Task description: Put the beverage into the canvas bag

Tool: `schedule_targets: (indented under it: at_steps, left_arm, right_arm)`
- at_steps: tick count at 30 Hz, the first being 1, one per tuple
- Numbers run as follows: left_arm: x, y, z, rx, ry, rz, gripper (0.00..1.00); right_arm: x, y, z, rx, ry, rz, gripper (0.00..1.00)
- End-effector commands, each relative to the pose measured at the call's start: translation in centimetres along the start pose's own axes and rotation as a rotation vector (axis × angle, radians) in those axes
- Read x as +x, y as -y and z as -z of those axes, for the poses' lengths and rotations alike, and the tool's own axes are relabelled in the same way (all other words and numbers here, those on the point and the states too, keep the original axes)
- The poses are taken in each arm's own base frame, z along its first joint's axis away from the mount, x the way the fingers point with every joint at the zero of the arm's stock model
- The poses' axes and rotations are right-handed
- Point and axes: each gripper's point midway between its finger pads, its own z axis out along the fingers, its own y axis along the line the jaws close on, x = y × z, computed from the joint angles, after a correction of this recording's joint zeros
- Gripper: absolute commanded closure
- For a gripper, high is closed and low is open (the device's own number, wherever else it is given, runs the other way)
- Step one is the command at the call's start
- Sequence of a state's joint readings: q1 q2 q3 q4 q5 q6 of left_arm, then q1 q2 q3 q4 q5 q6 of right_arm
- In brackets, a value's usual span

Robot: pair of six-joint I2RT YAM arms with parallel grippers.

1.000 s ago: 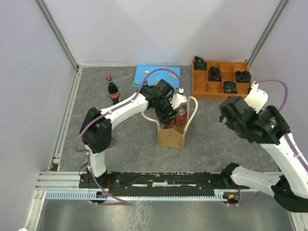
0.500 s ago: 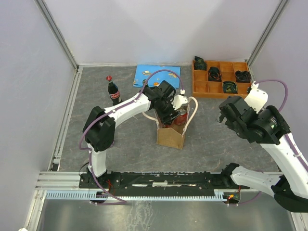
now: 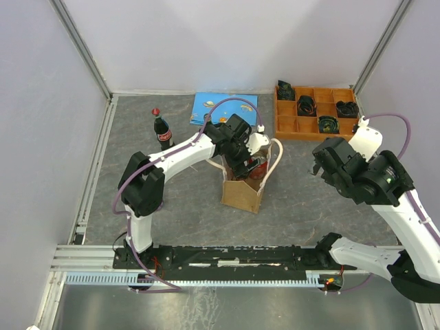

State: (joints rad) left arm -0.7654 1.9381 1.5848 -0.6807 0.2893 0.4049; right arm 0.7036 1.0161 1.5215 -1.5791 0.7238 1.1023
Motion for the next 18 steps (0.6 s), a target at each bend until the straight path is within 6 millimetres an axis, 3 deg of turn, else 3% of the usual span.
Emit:
schedule_targets:
  at_steps: [1,15,18]
  left_arm:
    - [-3.2,-0.4,2.3,-0.041,0.109,0.017,0.08]
    - [-5.9,0.9,7.5,-0.054,0.231,0.042,0.07]
    - [-7.7,0.8,10.2,-0.098,0.32,0.049,0.07]
  right_arm:
    - [-0.7,0.1,0.1,0.003,0.031,-0.017,0.01]
    - [-0.6,-0.7,-0.1,-0.012,0.019,-0.015,0.01]
    - [-0.7,-0.8,-0.1,-0.015,0.019,-0.017,0.01]
